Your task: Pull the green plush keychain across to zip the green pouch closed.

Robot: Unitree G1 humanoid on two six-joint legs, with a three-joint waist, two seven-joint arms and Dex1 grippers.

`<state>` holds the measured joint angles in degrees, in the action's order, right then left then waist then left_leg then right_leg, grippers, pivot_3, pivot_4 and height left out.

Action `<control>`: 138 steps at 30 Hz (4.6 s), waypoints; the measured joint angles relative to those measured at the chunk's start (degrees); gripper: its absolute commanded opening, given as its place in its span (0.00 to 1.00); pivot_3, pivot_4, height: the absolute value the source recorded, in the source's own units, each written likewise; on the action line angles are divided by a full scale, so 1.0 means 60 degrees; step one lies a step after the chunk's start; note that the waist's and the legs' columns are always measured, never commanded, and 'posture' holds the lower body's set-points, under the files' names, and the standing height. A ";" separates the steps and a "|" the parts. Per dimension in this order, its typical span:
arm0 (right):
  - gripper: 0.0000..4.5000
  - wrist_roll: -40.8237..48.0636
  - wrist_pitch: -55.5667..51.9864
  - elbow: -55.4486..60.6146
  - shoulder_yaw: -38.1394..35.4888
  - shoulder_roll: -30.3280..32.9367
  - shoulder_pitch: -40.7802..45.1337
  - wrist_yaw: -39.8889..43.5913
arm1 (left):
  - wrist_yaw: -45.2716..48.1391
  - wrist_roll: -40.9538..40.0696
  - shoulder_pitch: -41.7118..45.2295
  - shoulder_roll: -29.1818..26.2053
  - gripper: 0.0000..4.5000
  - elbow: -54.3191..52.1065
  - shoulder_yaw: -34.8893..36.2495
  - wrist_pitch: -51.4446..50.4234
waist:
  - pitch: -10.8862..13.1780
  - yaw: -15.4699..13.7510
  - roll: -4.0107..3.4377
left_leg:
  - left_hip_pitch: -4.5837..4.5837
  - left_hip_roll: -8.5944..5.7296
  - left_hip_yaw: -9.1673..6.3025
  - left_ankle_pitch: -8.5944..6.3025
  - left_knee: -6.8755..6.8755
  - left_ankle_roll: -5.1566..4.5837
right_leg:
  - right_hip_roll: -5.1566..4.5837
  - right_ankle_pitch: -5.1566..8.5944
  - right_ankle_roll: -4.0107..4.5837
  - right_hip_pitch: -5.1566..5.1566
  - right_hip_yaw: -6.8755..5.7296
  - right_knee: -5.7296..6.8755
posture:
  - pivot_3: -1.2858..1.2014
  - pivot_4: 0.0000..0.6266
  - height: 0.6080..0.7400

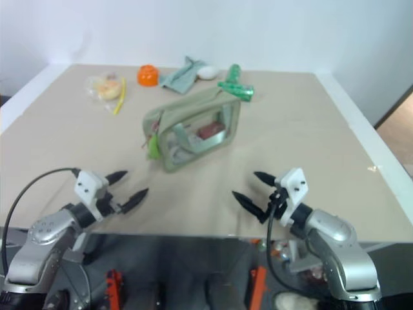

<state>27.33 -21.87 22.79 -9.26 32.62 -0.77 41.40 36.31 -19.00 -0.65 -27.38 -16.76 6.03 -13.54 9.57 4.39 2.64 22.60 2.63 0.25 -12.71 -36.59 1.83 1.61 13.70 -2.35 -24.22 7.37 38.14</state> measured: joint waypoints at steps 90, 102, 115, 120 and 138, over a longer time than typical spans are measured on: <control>0.01 -0.6119 0.4581 -1.0916 0.3780 0.0563 1.3135 0.6641 | -0.0428 -0.3292 0.3085 -0.0133 1.00 -0.0993 0.0525 -0.2299 | 0.0144 -0.0062 -0.0071 | 0.0195 -0.0099 -0.0140 0.0016 -0.0009 0.0062 | -0.0146 -0.0077 -0.0010 -0.0127 -0.0194 0.0024 | 0.52 0.24 1.00; 0.01 -0.6050 -0.2691 -0.3089 0.4087 0.1641 1.0867 0.6662 | 0.0412 -0.3036 0.3794 -0.0119 1.00 -0.0196 0.0239 -0.2088 | 0.0156 -0.0180 -0.0093 | 0.0212 -0.0108 -0.0155 0.0019 -0.0044 0.0057 | -0.0145 -0.0072 -0.0015 -0.0147 -0.0209 0.0063 | 0.52 0.24 1.00; 0.01 -0.5782 -0.6222 -0.0836 0.4857 0.2557 1.0682 0.5712 | 0.1383 -0.2888 0.3836 -0.0234 1.00 -0.0025 -0.0150 -0.2075 | 0.0157 -0.0200 -0.0096 | 0.0243 -0.0125 -0.0161 0.0033 -0.0147 0.0031 | -0.0146 -0.0062 -0.0030 -0.0139 -0.0203 0.0093 | 0.52 0.24 1.00; 0.01 -0.5485 -0.6548 -0.0639 0.4872 0.2481 1.0525 0.4987 | 0.1938 -0.2686 0.3980 -0.0306 1.00 0.0075 -0.0311 -0.1806 | 0.0157 -0.0200 -0.0095 | 0.0244 -0.0126 -0.0165 0.0035 -0.0147 0.0029 | -0.0145 -0.0062 -0.0032 -0.0139 -0.0204 0.0100 | 0.52 0.24 1.00; 0.69 -0.3652 -0.6150 -0.0963 0.3875 0.2069 1.0102 0.3956 | 0.3036 -0.2316 0.4649 -0.0516 1.00 0.0302 -0.0669 -0.1275 | 0.0157 -0.0212 -0.0097 | 0.0251 -0.0136 -0.0186 0.0036 -0.0149 0.0027 | -0.0145 -0.0052 -0.0048 -0.0134 -0.0202 0.0103 | 0.52 0.24 1.00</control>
<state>5.42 -58.77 17.01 13.99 45.04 59.85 65.13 54.52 -32.90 27.25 -30.47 -14.95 2.02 -21.19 10.51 3.12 2.06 24.11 1.82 -0.87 -12.49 -37.48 1.99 0.74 13.38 -2.63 -25.02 6.16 38.76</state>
